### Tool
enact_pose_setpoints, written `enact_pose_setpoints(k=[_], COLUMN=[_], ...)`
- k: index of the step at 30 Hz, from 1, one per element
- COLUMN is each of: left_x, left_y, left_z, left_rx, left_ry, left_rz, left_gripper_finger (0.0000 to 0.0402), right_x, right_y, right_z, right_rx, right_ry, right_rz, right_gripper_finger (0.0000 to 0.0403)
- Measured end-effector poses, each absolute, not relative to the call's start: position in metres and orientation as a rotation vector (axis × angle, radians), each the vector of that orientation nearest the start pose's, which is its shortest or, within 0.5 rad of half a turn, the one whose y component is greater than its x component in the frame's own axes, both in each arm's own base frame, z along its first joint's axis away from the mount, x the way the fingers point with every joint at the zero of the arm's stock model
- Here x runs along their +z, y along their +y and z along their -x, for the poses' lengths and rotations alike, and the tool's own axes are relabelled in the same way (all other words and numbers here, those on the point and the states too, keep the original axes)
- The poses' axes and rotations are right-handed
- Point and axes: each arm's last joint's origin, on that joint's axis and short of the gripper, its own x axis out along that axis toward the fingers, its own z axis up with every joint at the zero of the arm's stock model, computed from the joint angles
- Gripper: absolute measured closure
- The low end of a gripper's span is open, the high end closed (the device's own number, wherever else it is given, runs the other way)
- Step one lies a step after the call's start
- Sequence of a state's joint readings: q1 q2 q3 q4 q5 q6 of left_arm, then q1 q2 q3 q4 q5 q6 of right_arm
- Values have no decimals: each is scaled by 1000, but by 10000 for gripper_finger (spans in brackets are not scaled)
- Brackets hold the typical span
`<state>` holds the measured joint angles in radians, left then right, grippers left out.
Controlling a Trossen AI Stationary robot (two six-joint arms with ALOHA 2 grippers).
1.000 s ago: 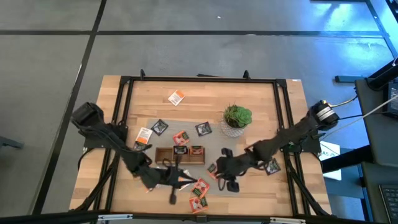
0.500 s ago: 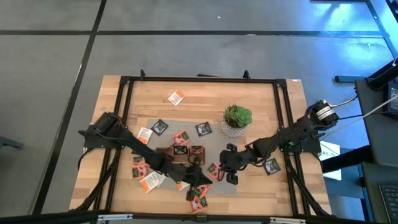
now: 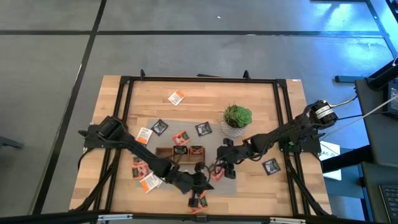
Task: Pick & Place Tea
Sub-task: Put the orange tea bag into the right section of the wooden organizer
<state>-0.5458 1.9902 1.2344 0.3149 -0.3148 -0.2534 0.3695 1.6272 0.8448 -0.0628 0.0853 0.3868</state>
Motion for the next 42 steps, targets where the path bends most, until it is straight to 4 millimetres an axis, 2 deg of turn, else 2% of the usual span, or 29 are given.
enact_pose_setpoints(k=[4, 8, 15, 23, 27, 37, 42], left_x=[189, 194, 193, 191, 190, 189, 189], left_y=[-226, -232, -230, -229, -227, -227, -226], left_z=[-368, -363, -363, -362, -363, -363, -363], left_rx=[-212, -222, -219, -212, -206, -202, -202], left_ry=[406, 394, 412, 435, 443, 454, 454], left_rz=[37, 30, 21, 17, 14, 10, 9], left_gripper_finger=[399, 398, 398, 398, 397, 397, 399], right_x=[165, 159, 123, 109, 104, 104, 103], right_y=[111, 109, 114, 115, 115, 114, 114], right_z=[-295, -297, -310, -312, -311, -310, -310], right_rx=[103, 95, 134, 132, 120, 117, 118], right_ry=[851, 870, 894, 936, 962, 970, 977], right_rz=[-109, -102, -11, -3, -11, -11, -9], right_gripper_finger=[197, 178, 176, 177, 200, 312, 340])
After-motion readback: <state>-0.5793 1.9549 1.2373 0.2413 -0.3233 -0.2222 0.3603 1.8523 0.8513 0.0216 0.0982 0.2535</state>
